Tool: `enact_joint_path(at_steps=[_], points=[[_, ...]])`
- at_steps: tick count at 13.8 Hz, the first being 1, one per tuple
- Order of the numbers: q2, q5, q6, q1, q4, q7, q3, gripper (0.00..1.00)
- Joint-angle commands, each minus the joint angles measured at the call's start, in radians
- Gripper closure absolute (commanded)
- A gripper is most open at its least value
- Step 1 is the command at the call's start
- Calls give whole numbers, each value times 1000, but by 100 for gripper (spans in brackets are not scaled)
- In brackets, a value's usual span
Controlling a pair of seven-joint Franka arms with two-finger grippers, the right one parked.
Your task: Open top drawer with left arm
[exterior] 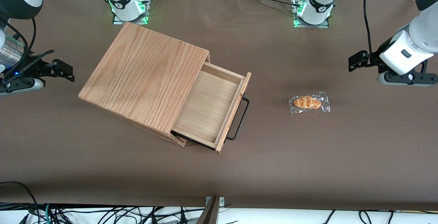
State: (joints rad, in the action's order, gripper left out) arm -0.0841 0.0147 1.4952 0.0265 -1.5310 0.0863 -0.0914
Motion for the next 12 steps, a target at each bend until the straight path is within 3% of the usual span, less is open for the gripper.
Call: enact_joint_path(at_steps=[1,5,12], points=[[67,24,34,19,-74,-10,5,0],[110,-36,72,32,-133,-42,47,0],[109,-30,88,30,-146,-54,50,0]])
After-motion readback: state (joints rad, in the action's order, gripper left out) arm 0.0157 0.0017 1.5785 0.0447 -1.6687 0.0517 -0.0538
